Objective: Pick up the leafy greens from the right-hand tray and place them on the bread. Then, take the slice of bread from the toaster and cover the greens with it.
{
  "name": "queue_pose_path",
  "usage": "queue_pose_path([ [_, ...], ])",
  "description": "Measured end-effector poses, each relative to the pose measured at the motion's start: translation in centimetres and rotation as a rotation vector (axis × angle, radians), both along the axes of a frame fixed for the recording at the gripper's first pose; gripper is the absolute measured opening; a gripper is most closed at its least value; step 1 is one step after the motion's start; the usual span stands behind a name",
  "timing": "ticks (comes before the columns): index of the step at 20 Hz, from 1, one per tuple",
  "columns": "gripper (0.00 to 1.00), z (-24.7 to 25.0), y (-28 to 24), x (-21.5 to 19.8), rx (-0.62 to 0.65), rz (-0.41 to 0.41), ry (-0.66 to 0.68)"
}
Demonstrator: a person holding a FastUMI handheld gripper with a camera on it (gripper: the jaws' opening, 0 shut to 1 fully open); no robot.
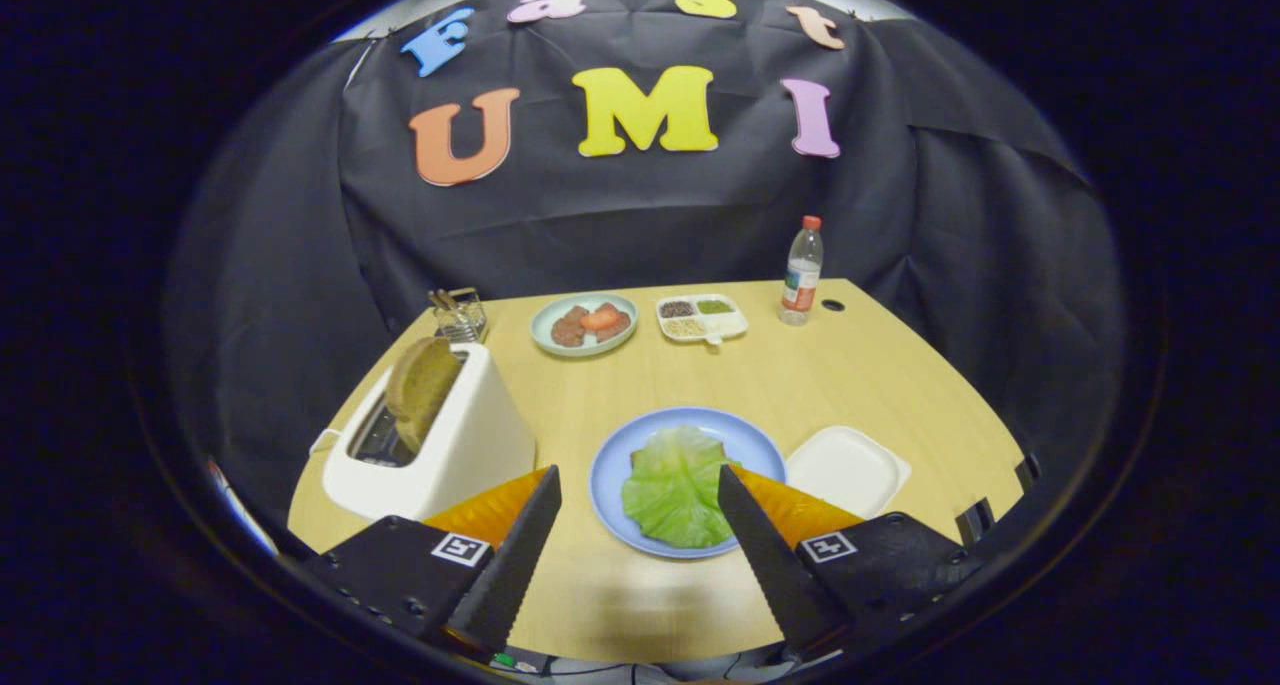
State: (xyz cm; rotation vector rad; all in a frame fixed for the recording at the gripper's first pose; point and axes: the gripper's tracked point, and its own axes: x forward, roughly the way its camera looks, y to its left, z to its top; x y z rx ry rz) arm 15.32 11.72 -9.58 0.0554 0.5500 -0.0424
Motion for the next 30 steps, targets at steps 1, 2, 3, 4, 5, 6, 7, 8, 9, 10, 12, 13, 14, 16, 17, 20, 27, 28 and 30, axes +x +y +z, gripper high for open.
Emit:
queue_pose_path([
  [1, 0.97, 1.2, 0.9, -0.3, -0.003, 0.01, -0.017],
  [2, 0.97, 2.3, 1.9, -0.5, -0.003, 0.026, -0.034],
  [3, 0.97, 3.1, 3.0, -0.6, 0.0, 0.042, -0.046],
  [4, 0.96, 3.6, 4.0, -0.6, 0.002, 0.056, -0.049],
  [5, 0.97, 4.0, 4.9, -0.6, 0.002, 0.066, -0.051],
  [6, 0.96, 4.2, 5.7, -0.5, -0.006, 0.073, -0.051],
  [7, 0.96, 4.3, 6.5, -0.2, -0.01, 0.083, -0.052],
  [8, 0.97, 4.4, 7.4, 0.3, -0.004, 0.095, -0.053],
  [9, 0.97, 4.2, 8.2, 0.7, 0.01, 0.107, -0.051],
  [10, 0.97, 4.1, 8.9, 1.5, 0.023, 0.113, -0.045],
  [12, 0.97, 3.8, 10.0, 3.0, 0.024, 0.117, -0.039],
  [13, 0.97, 3.5, 10.6, 3.7, 0.016, 0.124, -0.032],
  [14, 0.97, 3.3, 11.4, 4.3, 0.011, 0.141, -0.027],
  [16, 0.97, 2.7, 12.9, 5.6, 0.013, 0.168, -0.018],
  [17, 0.97, 2.0, 13.1, 5.9, 0.003, 0.169, -0.008],
  [20, 0.97, 0.0, 14.0, 7.7, 0.003, 0.174, 0.046],
  [27, 0.17, -2.5, 14.6, 9.5, -0.01, 0.199, 0.126],
  [28, 0.17, -2.1, 14.5, 9.4, -0.019, 0.199, 0.124],
  [30, 0.17, -1.6, 15.0, 9.0, -0.004, 0.215, 0.121],
])
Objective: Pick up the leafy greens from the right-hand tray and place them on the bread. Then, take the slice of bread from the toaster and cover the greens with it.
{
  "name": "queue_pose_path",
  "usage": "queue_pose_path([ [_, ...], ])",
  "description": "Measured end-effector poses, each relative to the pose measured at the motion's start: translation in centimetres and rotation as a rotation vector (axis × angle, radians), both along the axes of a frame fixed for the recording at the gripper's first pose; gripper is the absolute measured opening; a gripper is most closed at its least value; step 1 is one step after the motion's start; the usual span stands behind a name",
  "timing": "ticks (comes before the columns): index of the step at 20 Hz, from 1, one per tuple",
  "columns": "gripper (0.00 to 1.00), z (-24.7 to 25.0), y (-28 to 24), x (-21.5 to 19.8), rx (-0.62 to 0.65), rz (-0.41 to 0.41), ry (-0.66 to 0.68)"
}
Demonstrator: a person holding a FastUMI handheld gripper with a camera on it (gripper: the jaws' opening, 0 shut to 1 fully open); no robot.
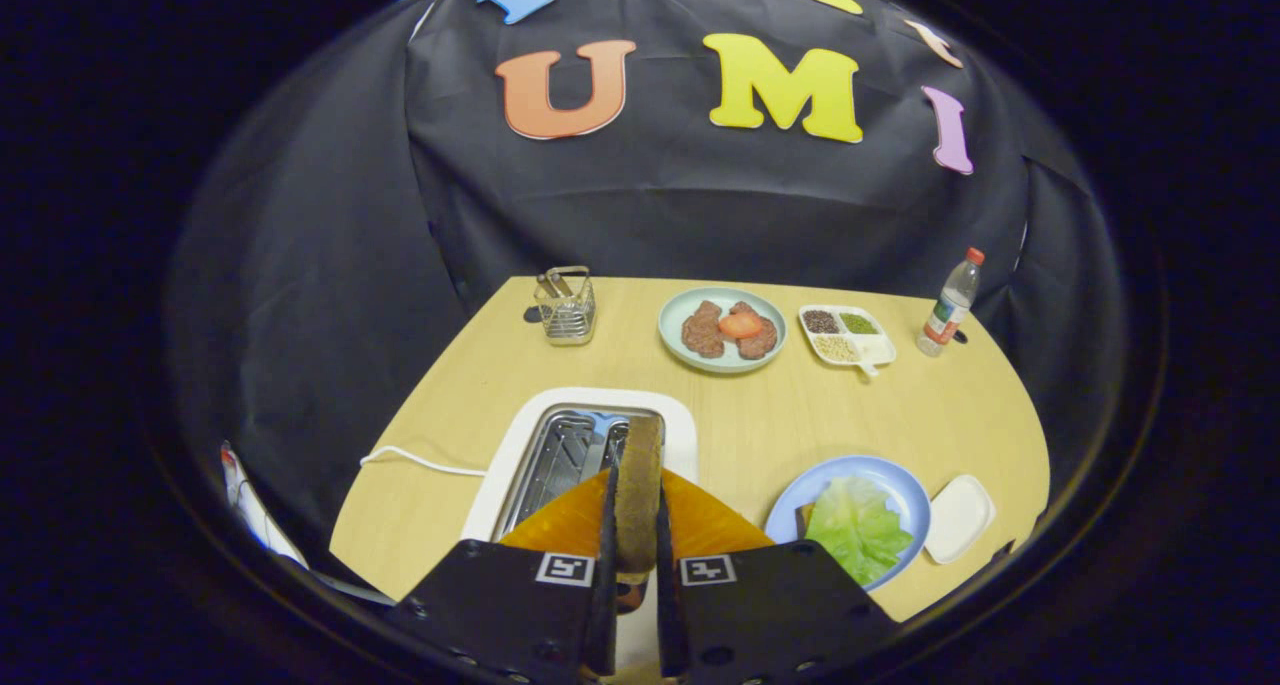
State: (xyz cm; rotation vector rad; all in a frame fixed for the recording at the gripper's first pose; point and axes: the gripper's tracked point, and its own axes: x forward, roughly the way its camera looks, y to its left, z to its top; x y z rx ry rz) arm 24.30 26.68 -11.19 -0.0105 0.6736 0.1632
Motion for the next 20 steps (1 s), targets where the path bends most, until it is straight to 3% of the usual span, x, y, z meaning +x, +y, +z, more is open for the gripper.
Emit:
queue_pose_path([
  [1, 0.03, 0.6, -0.1, -0.2, 0.001, -0.002, -0.001],
  [13, 0.03, 13.7, -0.5, -6.5, 0.074, 0.054, -0.175],
  [20, 0.03, 20.4, -4.7, -11.2, 0.046, 0.011, -0.34],
])
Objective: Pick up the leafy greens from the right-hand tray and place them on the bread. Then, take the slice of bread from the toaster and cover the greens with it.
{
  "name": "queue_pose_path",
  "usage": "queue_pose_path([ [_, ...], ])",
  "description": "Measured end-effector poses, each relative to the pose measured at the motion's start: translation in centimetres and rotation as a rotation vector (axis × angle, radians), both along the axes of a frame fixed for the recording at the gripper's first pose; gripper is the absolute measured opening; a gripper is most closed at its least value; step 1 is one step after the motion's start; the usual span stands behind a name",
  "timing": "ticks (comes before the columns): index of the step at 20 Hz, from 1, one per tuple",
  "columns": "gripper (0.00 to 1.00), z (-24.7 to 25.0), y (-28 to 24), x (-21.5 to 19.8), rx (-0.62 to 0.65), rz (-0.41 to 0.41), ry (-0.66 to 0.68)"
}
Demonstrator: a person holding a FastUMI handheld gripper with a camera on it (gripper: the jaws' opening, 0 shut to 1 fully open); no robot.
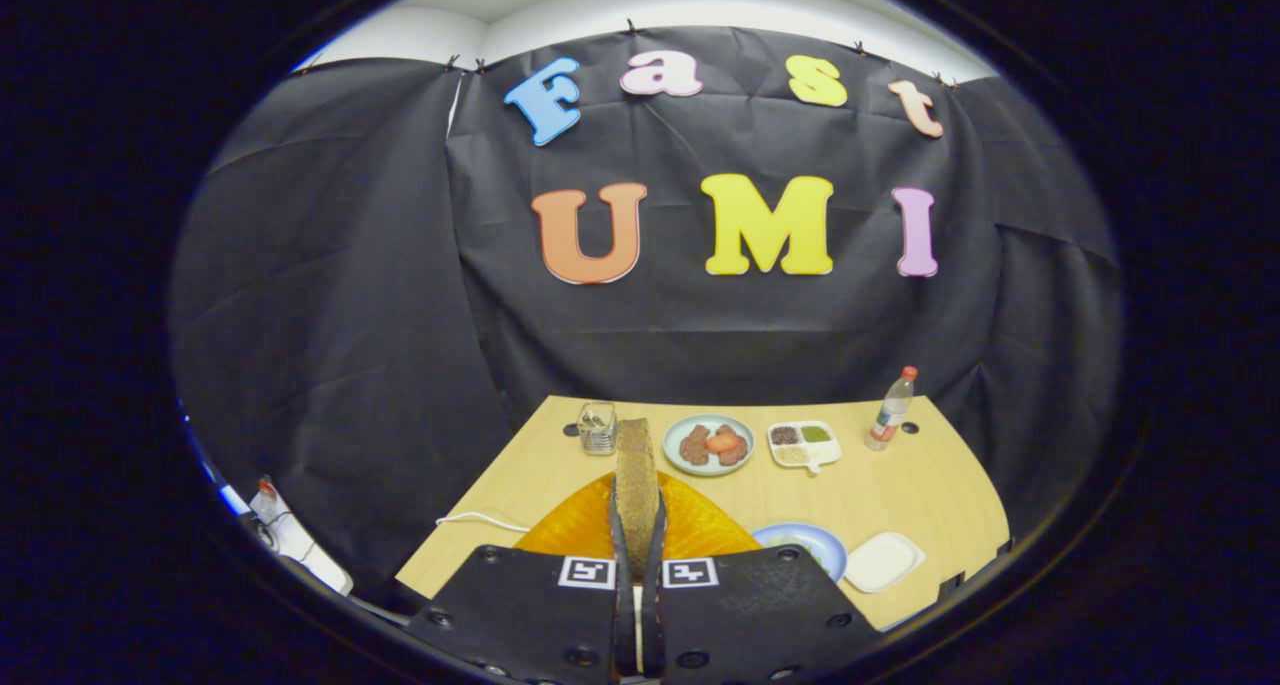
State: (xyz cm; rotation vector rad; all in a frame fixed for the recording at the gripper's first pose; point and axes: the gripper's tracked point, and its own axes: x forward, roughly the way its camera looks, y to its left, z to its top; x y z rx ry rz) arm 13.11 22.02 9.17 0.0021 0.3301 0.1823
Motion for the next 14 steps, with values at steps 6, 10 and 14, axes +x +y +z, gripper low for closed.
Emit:
queue_pose_path([
  [6, 0.02, -0.8, -4.5, -0.6, 0.023, -0.062, -0.047],
  [10, 0.02, -4.8, -7.6, 1.8, 0.027, -0.098, 0.019],
  [14, 0.03, -10.2, -10.3, 5.2, 0.021, -0.146, 0.097],
])
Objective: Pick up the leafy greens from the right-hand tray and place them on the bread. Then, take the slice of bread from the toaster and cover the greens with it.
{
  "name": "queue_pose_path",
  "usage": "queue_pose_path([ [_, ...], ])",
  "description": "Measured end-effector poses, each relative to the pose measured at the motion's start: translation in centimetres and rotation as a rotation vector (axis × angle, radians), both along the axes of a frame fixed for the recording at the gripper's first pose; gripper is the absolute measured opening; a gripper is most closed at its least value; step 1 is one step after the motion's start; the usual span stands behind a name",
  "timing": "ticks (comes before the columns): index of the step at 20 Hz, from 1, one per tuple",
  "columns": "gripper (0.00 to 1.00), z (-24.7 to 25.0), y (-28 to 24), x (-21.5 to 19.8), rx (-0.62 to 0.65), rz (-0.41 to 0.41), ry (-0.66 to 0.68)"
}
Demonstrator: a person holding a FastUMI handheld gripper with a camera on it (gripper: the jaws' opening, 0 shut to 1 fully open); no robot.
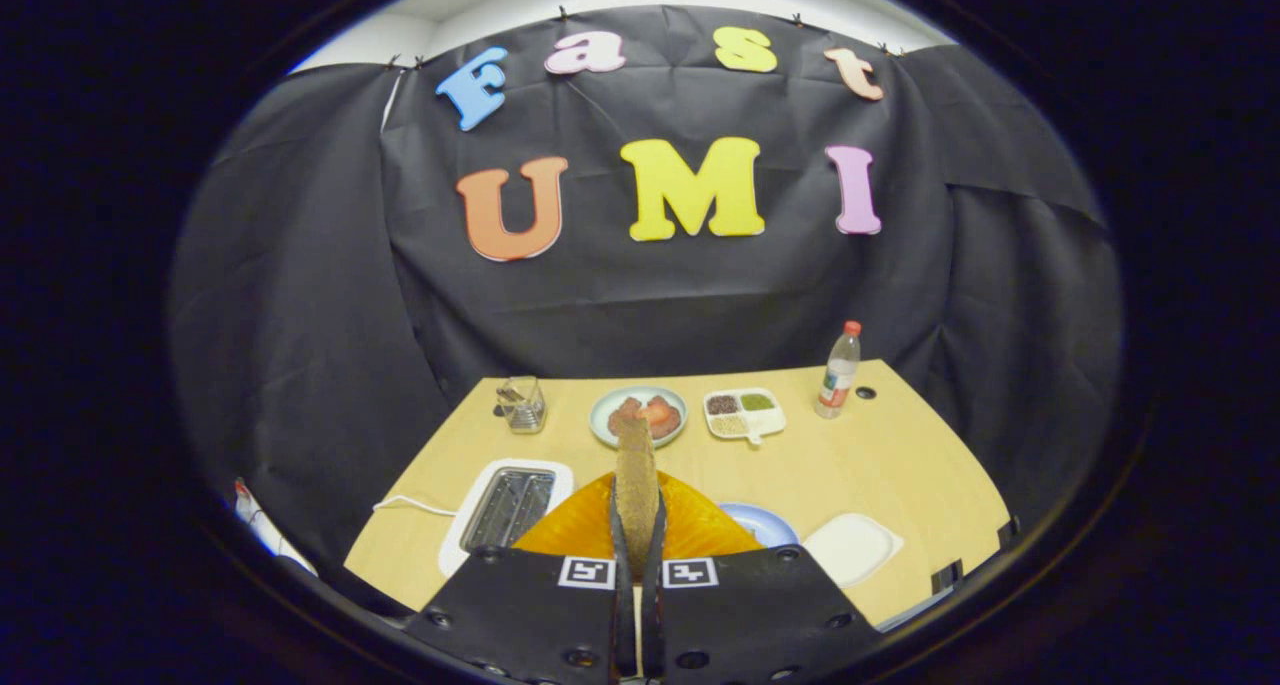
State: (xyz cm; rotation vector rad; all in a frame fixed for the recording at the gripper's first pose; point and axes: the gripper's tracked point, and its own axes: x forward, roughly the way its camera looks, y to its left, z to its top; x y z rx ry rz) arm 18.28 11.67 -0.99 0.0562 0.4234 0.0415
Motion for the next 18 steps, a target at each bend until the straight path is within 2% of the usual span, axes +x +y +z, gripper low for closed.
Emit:
queue_pose_path([
  [2, 0.03, -2.8, -1.4, 2.0, -0.035, -0.028, 0.007],
  [5, 0.03, -7.7, -1.5, 3.9, -0.048, 0.015, 0.072],
  [8, 0.03, -11.5, -2.8, 5.1, -0.012, 0.023, 0.134],
  [16, 0.03, -17.0, -4.0, 6.8, 0.109, 0.093, 0.252],
  [18, 0.03, -17.8, -5.0, 7.1, 0.128, 0.085, 0.261],
])
